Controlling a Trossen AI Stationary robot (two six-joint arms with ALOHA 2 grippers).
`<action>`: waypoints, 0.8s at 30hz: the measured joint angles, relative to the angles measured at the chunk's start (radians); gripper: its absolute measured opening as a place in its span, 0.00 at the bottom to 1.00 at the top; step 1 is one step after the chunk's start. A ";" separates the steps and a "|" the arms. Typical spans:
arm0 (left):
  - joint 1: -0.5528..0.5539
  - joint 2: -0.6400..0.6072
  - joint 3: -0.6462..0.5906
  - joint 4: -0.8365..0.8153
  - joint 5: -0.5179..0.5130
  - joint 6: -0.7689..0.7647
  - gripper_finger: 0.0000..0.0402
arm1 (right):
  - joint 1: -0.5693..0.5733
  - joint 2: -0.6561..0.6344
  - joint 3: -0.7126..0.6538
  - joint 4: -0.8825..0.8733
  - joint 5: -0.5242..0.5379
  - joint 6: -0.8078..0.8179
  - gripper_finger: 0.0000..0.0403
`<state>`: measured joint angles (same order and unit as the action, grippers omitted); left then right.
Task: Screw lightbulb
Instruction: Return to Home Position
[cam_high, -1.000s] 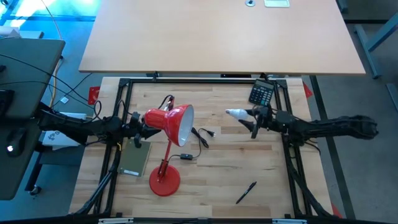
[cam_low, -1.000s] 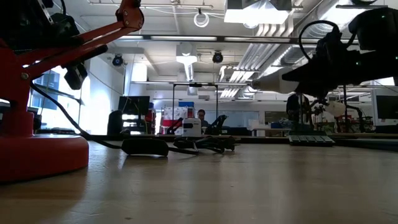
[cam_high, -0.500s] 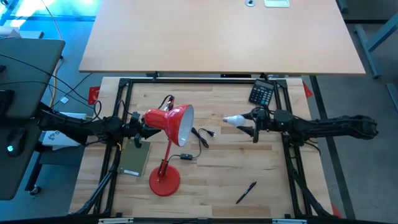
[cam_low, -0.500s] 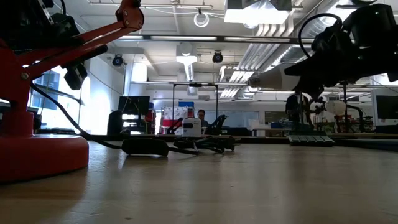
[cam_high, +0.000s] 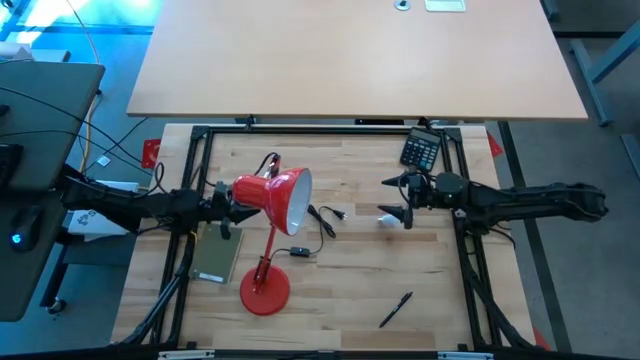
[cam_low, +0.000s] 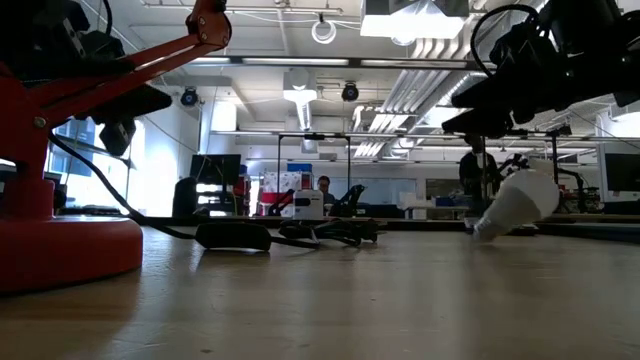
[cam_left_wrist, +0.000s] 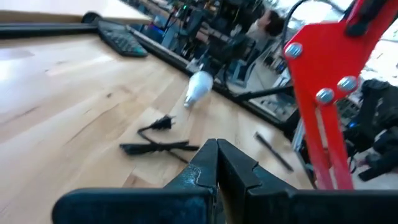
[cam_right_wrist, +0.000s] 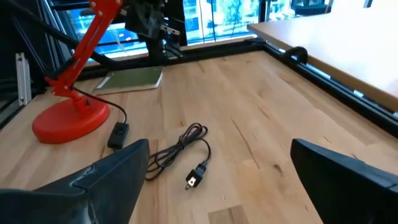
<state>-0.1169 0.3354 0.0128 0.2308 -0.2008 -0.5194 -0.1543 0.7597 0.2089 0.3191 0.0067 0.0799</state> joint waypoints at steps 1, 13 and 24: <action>0.000 0.000 0.000 -0.010 0.000 0.000 0.00 | 0.000 0.000 0.000 -0.001 0.001 -0.002 0.95; 0.000 0.000 0.000 -0.033 0.000 0.000 0.00 | 0.000 0.000 0.000 -0.002 0.001 -0.002 0.95; 0.001 -0.226 -0.001 -0.134 -0.001 0.000 0.00 | 0.000 -0.346 -0.165 -0.012 0.001 -0.002 0.95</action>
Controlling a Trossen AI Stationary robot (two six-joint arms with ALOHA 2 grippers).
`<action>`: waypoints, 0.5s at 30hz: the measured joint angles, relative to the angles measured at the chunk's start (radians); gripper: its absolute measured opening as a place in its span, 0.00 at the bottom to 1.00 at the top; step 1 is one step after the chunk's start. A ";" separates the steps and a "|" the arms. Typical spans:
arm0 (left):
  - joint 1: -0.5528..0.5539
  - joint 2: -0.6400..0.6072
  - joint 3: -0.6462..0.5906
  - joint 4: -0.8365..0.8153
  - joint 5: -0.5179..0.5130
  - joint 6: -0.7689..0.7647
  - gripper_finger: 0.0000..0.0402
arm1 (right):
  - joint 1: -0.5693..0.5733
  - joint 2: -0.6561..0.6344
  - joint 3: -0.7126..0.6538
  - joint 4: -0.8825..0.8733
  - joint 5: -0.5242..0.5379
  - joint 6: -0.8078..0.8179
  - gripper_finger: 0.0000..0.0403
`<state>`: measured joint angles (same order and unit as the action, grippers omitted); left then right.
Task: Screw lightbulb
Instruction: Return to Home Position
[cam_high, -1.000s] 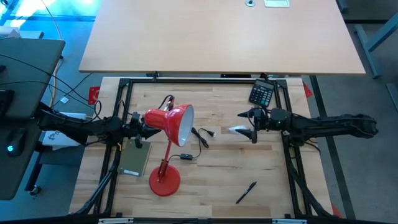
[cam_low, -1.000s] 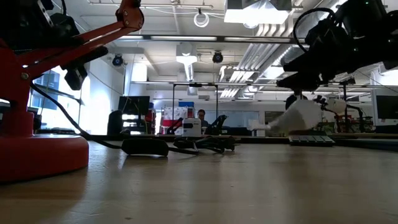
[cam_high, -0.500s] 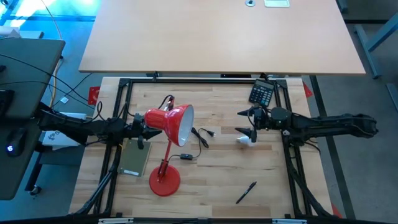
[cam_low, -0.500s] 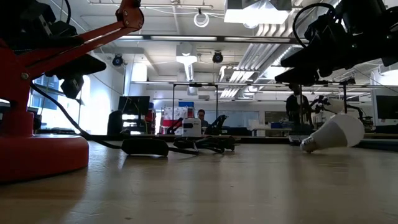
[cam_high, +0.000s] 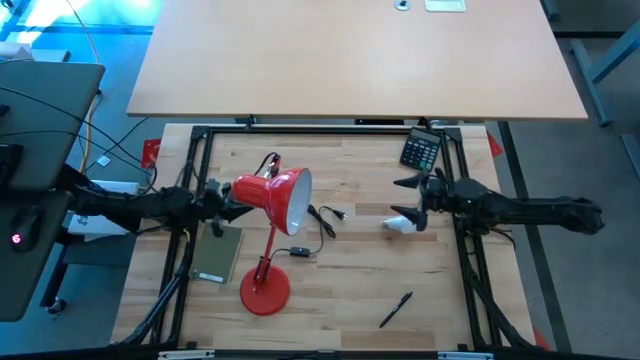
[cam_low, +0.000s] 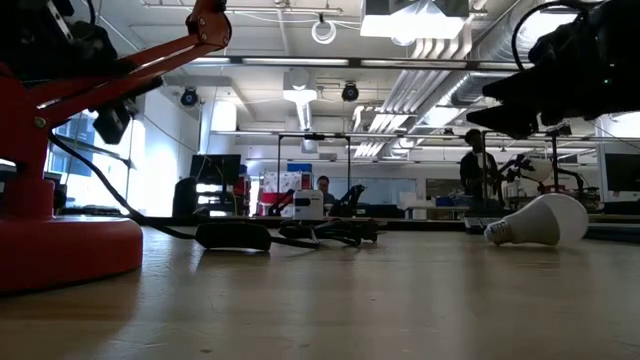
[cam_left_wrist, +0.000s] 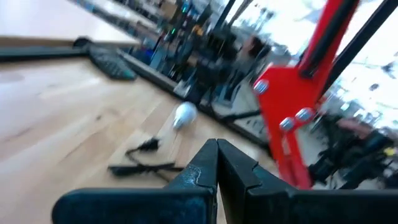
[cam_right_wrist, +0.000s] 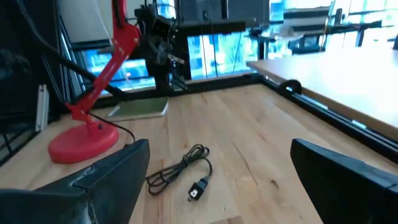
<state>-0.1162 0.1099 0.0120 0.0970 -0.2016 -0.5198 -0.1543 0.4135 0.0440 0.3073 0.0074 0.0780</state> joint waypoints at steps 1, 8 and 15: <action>0.000 -0.035 0.000 -0.014 0.000 0.000 0.00 | 0.000 -0.025 -0.014 -0.004 0.000 0.000 0.95; 0.002 -0.106 0.001 -0.062 0.002 0.000 0.00 | 0.000 -0.185 -0.034 -0.188 0.000 0.000 0.95; 0.002 -0.106 0.001 -0.067 0.031 0.000 0.00 | 0.000 -0.413 -0.034 -0.224 -0.003 0.000 0.95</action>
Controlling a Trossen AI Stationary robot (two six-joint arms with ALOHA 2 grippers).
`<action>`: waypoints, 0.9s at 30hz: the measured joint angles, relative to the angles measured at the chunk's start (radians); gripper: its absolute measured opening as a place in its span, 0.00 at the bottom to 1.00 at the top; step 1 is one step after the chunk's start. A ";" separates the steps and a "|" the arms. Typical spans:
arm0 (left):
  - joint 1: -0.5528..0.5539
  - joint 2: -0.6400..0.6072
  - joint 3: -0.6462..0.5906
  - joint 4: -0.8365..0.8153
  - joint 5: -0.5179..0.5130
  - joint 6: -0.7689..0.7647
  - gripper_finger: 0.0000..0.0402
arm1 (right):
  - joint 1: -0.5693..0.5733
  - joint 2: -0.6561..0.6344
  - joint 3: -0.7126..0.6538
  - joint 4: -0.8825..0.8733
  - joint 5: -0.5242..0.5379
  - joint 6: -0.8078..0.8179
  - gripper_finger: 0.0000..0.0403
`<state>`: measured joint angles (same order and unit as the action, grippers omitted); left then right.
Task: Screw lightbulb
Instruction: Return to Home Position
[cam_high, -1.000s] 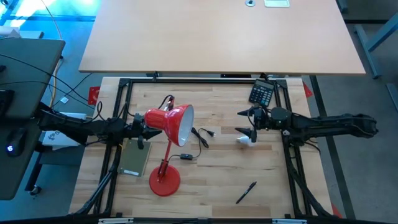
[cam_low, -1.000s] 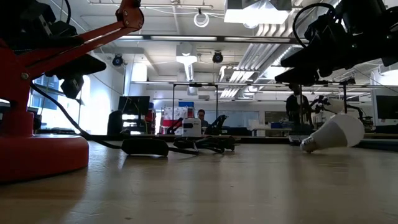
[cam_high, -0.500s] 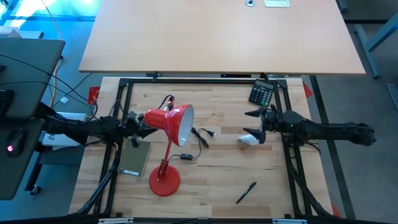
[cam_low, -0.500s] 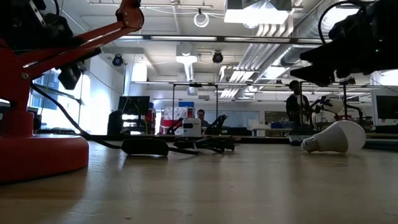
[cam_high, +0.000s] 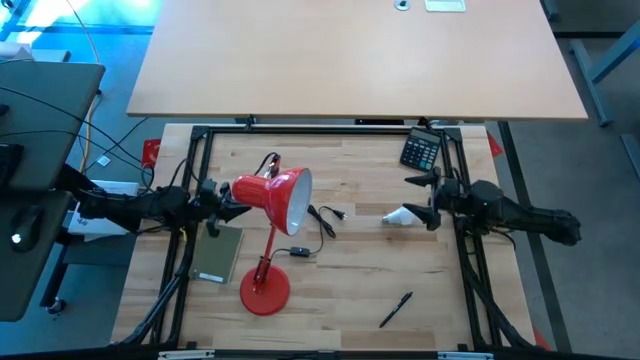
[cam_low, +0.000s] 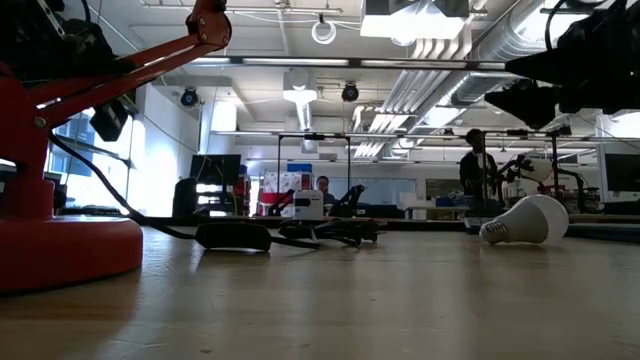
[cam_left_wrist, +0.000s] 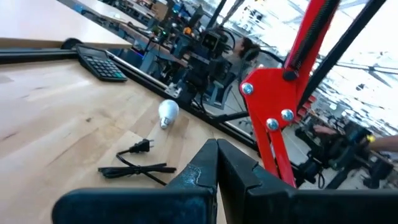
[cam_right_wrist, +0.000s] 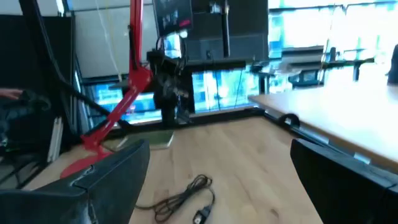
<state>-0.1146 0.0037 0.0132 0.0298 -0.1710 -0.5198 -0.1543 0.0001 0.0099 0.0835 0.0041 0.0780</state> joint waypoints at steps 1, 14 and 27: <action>0.001 0.001 0.000 -0.001 0.008 0.000 0.00 | 0.003 0.000 0.000 0.011 0.000 0.000 0.95; 0.003 0.033 0.000 -0.005 0.034 0.000 0.00 | 0.092 0.000 -0.001 0.005 0.005 0.000 0.95; 0.003 0.037 0.000 -0.004 0.032 0.000 0.00 | 0.092 0.007 -0.001 0.000 0.006 0.000 0.95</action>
